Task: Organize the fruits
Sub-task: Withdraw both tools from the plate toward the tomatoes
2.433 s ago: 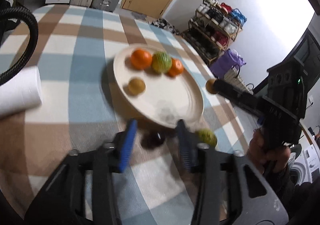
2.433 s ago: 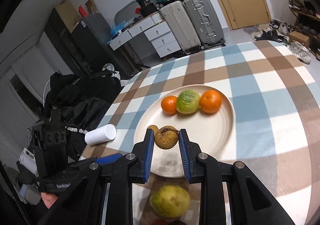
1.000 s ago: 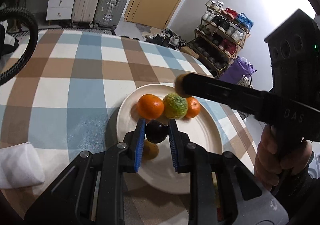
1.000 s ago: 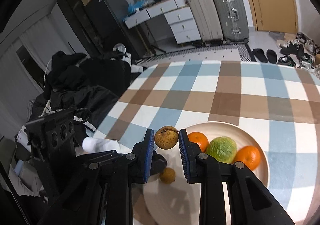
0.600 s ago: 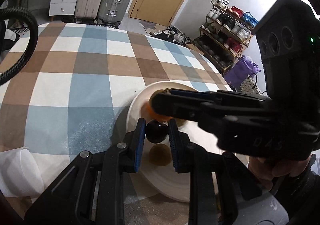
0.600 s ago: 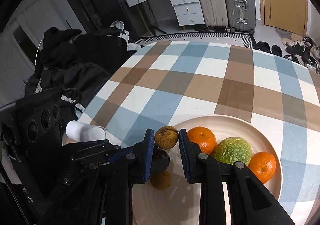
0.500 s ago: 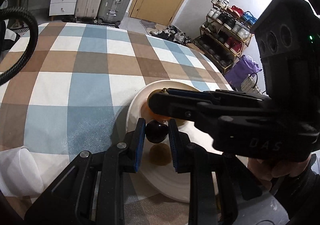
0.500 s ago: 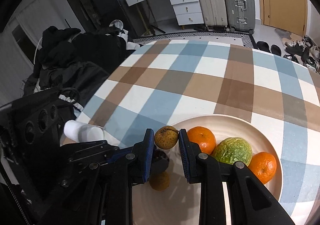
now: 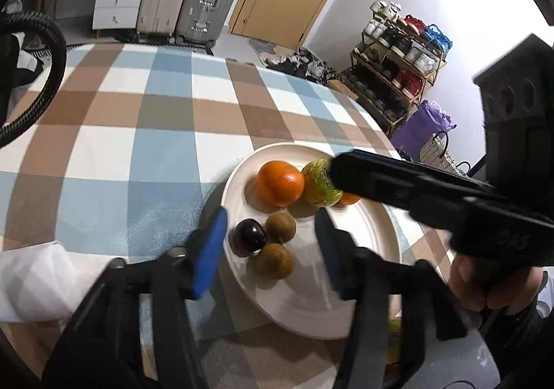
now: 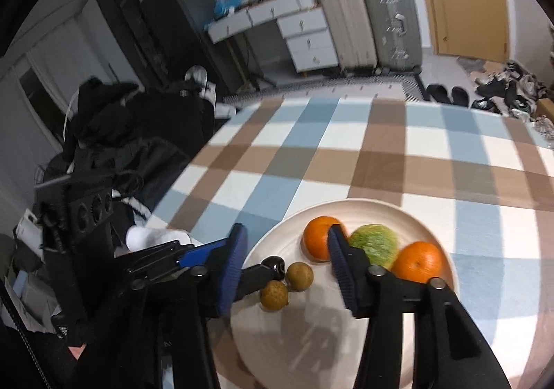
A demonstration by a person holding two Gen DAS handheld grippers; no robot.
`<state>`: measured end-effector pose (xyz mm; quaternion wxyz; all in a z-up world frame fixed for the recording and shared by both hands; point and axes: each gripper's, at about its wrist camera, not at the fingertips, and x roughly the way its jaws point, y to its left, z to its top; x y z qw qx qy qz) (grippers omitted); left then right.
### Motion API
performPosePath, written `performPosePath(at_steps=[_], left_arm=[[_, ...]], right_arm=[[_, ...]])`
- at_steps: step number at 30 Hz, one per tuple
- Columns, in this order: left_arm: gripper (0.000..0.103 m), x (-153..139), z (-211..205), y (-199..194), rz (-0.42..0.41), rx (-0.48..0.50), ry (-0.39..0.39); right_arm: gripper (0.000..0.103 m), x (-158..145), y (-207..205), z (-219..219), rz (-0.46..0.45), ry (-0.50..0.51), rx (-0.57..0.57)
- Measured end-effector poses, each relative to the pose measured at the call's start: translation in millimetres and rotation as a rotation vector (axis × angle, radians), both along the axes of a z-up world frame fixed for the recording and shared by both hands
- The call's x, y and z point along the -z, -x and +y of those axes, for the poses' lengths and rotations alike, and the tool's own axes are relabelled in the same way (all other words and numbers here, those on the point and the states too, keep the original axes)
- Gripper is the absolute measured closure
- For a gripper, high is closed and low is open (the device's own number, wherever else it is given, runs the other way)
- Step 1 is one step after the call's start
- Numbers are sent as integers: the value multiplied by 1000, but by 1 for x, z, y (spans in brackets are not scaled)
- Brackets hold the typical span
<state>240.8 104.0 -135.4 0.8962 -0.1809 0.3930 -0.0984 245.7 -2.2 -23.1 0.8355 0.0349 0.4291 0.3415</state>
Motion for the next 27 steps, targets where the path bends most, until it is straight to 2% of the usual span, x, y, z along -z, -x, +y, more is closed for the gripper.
performPosePath(at_steps=[2, 4, 6, 8, 10, 14, 18, 21, 27], left_arm=[[42, -8, -2, 6, -14, -15, -20], [35, -18, -5, 14, -27, -29, -34], [28, -28, -8, 24, -42, -34, -44], [26, -38, -14, 35, -64, -38, -65], [21, -47, -19, 45, -78, -44, -87], [20, -64, -32, 69, -97, -49, -101], [8, -74, -42, 87, -115, -64, -134], [2, -82, -51, 104, -141, -68, -152], [1, -88, -65, 133, -146, -62, -170]], right_arm=[[48, -12, 10, -13, -31, -24, 28], [34, -25, 22, -30, -68, -50, 67], [28, -37, 36, -46, -114, -75, 105], [27, -47, 50, -58, -150, -86, 130], [20, -55, 64, -70, -177, -93, 156], [14, -67, 97, -92, -234, -120, 199], [3, -74, 130, -108, -288, -131, 223], [2, -76, 153, -115, -323, -120, 235], [0, -69, 187, -124, -317, -114, 240]])
